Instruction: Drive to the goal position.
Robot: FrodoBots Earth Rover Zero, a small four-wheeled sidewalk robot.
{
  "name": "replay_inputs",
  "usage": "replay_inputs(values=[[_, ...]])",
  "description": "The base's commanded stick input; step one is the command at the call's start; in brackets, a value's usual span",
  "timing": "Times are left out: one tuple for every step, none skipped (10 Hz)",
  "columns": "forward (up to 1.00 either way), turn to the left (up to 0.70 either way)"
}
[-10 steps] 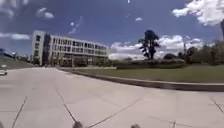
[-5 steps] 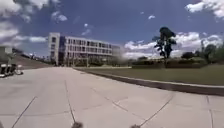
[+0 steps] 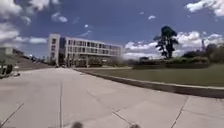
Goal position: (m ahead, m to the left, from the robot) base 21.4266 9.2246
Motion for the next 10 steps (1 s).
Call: replay_inputs(values=[[0.7, 0.35], [0.7, 0.35], [0.7, 0.35], [0.7, 0.35], [0.7, 0.35], [0.7, 0.15], [0.7, 0.01], [0.7, 0.0], [0.7, 0.0], [0.7, 0.0]])
